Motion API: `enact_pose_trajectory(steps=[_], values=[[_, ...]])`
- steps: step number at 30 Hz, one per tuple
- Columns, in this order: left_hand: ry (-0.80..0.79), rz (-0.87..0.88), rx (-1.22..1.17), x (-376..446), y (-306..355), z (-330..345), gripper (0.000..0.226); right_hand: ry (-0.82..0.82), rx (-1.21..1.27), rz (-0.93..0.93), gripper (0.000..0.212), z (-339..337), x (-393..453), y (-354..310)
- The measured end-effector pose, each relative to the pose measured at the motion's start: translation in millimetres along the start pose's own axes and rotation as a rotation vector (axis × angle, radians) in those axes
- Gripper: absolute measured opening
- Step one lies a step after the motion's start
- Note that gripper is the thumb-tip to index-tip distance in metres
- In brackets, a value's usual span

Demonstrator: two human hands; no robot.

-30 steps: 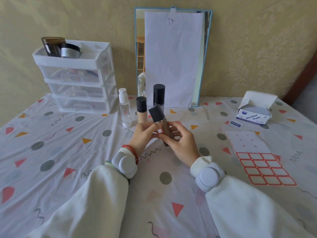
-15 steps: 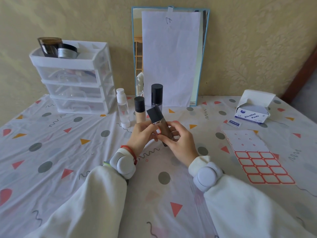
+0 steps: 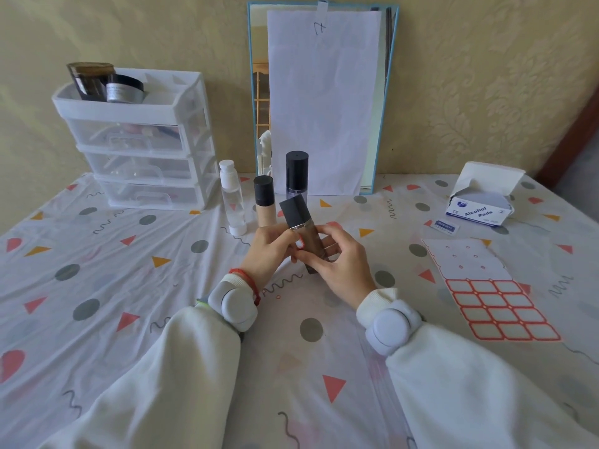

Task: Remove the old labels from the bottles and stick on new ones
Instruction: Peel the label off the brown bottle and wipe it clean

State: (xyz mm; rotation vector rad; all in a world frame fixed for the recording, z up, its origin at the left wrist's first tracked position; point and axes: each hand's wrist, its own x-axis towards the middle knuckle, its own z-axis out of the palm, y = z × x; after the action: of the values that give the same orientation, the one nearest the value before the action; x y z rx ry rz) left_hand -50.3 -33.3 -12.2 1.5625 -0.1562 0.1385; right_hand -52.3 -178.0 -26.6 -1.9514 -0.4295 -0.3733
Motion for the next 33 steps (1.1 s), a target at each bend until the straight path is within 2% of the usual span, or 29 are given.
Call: enact_pose_trajectory(steps=[6, 12, 17, 21, 25, 28, 33], values=[[-0.040, -0.025, -0.183, 1.3, -1.5, -1.3, 0.026, 0.012, 0.004, 0.013, 0.047, -0.2, 1.1, 1.6], [-0.005, 0.003, -0.083, 0.6, -1.6, 0.8, 0.023, 0.009, -0.014, -0.010, 0.049, 0.3, 0.8, 1.8], [-0.005, 0.009, -0.027, -0.3, 0.1, 0.8, 0.029, 0.024, -0.033, -0.021, 0.050, 0.3, -0.2, 1.2], [-0.018, 0.007, -0.071, 0.3, -1.1, -0.4, 0.023, 0.026, -0.041, -0.024, 0.050, -0.2, -0.2, 0.7], [-0.068, -0.002, -0.170, 1.9, -3.2, -1.7, 0.029, 0.035, -0.025, -0.013, 0.048, -0.5, 0.2, 1.0], [-0.033, 0.001, -0.144, 2.3, -6.0, -1.9, 0.024, 0.022, -0.045, -0.017, 0.049, 0.1, 0.1, 1.5], [-0.003, 0.002, -0.065, 2.9, -5.3, -2.1, 0.029, 0.031, -0.052, -0.044, 0.049, 0.7, -0.5, 0.8]])
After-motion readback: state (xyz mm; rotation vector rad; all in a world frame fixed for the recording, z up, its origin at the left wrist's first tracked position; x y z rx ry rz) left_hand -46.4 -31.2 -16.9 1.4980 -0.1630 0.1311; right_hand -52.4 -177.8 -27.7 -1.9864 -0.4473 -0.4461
